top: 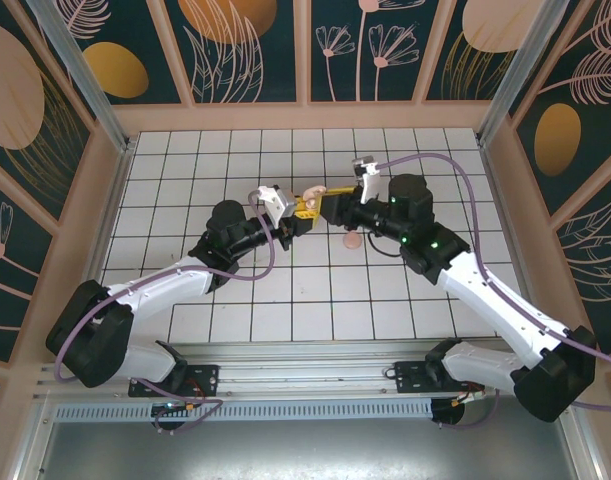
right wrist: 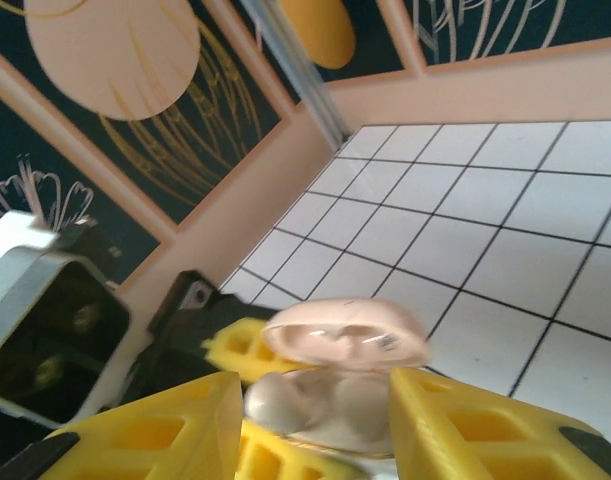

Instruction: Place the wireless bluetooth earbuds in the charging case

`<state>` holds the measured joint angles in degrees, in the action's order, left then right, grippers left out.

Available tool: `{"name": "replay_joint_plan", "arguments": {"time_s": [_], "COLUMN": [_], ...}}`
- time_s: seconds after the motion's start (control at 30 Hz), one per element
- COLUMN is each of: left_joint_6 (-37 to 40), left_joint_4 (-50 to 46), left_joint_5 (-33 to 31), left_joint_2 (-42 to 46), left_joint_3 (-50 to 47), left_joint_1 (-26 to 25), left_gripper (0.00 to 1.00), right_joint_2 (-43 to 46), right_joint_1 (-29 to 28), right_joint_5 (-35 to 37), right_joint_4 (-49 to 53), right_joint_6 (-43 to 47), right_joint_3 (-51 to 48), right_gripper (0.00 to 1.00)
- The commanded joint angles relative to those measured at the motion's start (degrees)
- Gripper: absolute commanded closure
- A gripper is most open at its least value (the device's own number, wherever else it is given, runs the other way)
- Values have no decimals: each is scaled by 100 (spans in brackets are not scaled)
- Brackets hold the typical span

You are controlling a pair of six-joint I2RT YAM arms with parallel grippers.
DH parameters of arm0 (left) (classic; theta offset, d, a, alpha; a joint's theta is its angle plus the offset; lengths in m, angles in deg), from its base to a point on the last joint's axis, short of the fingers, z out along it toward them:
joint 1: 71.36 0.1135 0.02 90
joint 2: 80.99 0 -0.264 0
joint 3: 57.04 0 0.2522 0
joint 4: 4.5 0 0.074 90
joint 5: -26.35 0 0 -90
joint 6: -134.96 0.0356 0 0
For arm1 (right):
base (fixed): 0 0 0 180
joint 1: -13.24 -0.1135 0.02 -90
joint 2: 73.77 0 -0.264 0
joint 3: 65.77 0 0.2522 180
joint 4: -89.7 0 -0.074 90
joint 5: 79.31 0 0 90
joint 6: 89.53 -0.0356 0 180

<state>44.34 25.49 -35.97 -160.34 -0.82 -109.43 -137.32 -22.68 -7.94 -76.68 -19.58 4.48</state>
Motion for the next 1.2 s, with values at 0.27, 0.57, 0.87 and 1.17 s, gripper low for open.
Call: {"name": "replay_joint_plan", "arguments": {"time_s": [0.27,0.57,0.87,1.17], "left_joint_6": [111,173,764,1229], "left_joint_4": [355,127,-338,-525], "left_joint_5": [215,-69,-258,-236], "left_joint_2": [187,111,138,184], "left_joint_3": [219,237,207,167], "left_joint_1": [-59,-54,-57,-52], "left_gripper": [85,84,85,85], "right_joint_2": [204,392,644,774], "right_joint_1": [124,128,117,94], "right_joint_5": [-109,-283,-643,-780], "right_joint_4": [40,178,417,915], "right_joint_6": [-25,149,1895,5024], "right_joint_3": [116,301,264,90], "right_gripper": [72,71,67,68]}}
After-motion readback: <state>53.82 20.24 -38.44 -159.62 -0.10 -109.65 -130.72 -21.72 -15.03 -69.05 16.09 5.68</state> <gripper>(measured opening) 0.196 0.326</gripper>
